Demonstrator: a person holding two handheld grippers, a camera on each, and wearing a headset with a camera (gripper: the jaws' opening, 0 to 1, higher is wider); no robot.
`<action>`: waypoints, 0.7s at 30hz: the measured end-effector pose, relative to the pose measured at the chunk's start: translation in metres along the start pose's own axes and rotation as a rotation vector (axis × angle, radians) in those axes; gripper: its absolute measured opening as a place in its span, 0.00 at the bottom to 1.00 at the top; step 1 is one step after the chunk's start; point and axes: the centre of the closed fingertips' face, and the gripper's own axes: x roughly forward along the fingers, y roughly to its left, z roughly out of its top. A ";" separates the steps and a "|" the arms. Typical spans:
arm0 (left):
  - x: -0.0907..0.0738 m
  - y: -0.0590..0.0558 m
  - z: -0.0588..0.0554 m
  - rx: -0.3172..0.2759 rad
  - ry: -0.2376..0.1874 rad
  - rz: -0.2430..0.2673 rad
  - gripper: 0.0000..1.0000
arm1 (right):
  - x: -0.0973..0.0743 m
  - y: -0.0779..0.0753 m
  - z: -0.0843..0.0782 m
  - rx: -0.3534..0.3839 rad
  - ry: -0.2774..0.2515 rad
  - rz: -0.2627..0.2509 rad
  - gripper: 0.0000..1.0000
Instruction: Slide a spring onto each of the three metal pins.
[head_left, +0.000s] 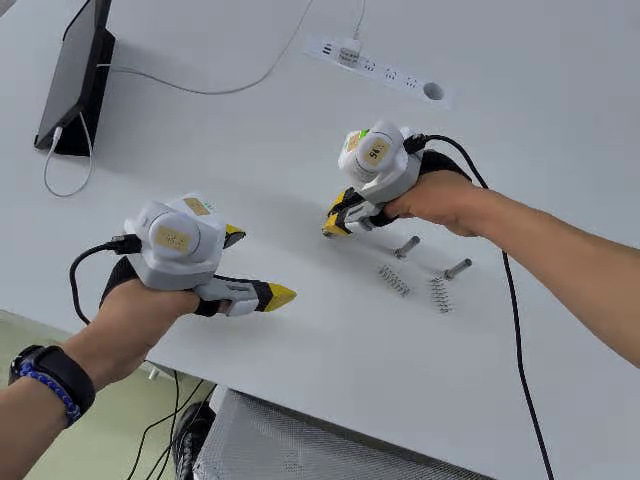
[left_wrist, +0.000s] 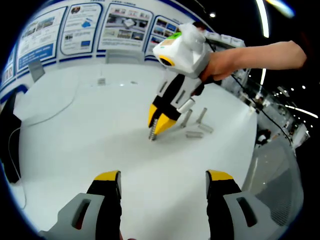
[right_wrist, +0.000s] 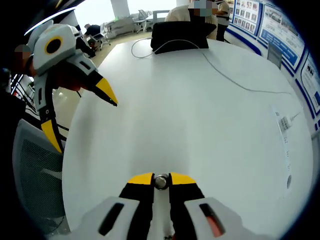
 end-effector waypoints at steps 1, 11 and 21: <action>0.000 0.000 0.000 0.000 0.000 0.000 0.70 | 0.000 0.000 0.000 0.000 -0.001 0.000 0.13; -0.001 -0.003 0.001 0.000 0.003 -0.003 0.70 | -0.007 0.003 0.002 0.036 -0.037 -0.009 0.22; 0.000 -0.009 0.002 0.004 0.006 -0.008 0.70 | -0.026 -0.001 0.005 0.120 -0.131 -0.036 0.37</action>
